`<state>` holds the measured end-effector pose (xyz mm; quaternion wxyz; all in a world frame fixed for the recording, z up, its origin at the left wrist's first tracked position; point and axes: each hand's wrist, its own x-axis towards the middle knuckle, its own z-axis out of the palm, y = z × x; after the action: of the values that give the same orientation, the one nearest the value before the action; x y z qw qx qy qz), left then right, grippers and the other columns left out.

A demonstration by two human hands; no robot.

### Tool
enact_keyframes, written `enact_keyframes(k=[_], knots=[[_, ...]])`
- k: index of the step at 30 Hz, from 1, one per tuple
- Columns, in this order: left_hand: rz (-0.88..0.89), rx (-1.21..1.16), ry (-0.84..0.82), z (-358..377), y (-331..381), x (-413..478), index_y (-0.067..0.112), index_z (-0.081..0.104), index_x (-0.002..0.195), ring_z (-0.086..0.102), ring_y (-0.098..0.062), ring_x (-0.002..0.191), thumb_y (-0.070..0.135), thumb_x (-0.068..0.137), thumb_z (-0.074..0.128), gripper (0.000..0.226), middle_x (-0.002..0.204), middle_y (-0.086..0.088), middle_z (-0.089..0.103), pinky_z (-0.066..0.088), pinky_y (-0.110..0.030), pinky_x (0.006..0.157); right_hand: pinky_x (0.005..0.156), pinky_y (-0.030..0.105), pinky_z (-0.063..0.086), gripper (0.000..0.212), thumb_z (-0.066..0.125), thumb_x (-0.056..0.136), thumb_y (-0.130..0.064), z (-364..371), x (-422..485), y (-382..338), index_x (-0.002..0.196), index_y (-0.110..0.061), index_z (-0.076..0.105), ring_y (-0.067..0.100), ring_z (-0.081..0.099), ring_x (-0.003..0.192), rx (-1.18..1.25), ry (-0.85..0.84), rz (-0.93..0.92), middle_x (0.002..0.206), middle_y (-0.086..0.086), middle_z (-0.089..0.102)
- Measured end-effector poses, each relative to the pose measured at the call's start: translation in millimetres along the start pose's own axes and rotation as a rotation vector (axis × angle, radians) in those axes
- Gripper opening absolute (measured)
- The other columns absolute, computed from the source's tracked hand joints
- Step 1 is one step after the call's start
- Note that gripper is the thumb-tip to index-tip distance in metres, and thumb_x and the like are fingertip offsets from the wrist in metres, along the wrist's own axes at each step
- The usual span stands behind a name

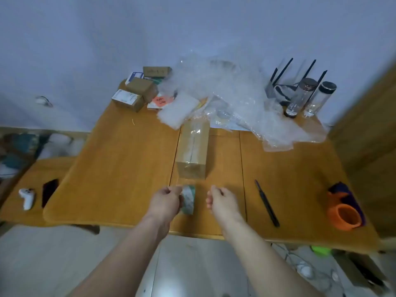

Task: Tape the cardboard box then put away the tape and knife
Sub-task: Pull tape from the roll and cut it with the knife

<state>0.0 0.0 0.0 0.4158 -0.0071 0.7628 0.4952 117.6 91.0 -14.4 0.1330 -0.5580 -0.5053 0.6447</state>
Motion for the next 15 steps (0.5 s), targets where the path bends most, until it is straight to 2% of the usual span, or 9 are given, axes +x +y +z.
enact_keyframes(k=[2, 8, 12, 13, 15], knots=[[-0.012, 0.019, 0.020, 1, -5, 5, 0.009, 0.067, 0.099, 0.058, -0.018, 0.070, 0.027, 0.103, 0.055, 0.022, 0.079, -0.005, 0.064, 0.049, -0.029, 0.063, 0.067, 0.024, 0.048, 0.032, 0.047, 0.107, -0.028, 2, 5, 5, 0.105, -0.004, 0.068, 0.013, 0.057, 0.072, 0.009, 0.001, 0.023, 0.082, 0.004, 0.062], [-0.017, 0.057, 0.076, 6, -18, 17, 0.012, 0.066, 0.110, 0.060, -0.014, 0.076, 0.034, 0.104, 0.053, 0.026, 0.094, -0.006, 0.067, 0.051, -0.026, 0.064, 0.068, 0.023, 0.048, 0.026, 0.047, 0.106, -0.033, 4, 17, 19, 0.098, -0.017, 0.066, 0.012, 0.062, 0.081, 0.008, -0.001, 0.026, 0.091, 0.003, 0.067], [0.005, 0.080, 0.157, 13, -22, 25, 0.015, 0.065, 0.112, 0.063, -0.023, 0.095, 0.035, 0.102, 0.057, 0.023, 0.109, -0.009, 0.069, 0.048, -0.022, 0.056, 0.069, 0.027, 0.045, 0.027, 0.045, 0.106, -0.039, 1, 28, 27, 0.099, -0.024, 0.066, 0.009, 0.058, 0.083, -0.149, 0.024, -0.037, 0.095, -0.004, 0.065], [0.021, 0.099, 0.192, 15, -25, 28, 0.016, 0.063, 0.111, 0.065, -0.025, 0.099, 0.035, 0.100, 0.060, 0.023, 0.111, -0.009, 0.069, 0.052, -0.024, 0.057, 0.069, 0.027, 0.044, 0.027, 0.046, 0.105, -0.040, -3, 33, 30, 0.102, -0.023, 0.066, 0.010, 0.058, 0.082, -0.206, 0.043, -0.073, 0.095, -0.003, 0.065], [0.060, 0.184, 0.266, 17, -32, 35, 0.017, 0.059, 0.112, 0.066, -0.028, 0.104, 0.039, 0.094, 0.067, 0.030, 0.115, -0.008, 0.067, 0.062, -0.036, 0.071, 0.061, 0.023, 0.044, 0.024, 0.049, 0.104, -0.039, -17, 43, 39, 0.107, -0.021, 0.065, 0.009, 0.059, 0.079, -0.335, 0.096, -0.124, 0.096, -0.002, 0.066]])
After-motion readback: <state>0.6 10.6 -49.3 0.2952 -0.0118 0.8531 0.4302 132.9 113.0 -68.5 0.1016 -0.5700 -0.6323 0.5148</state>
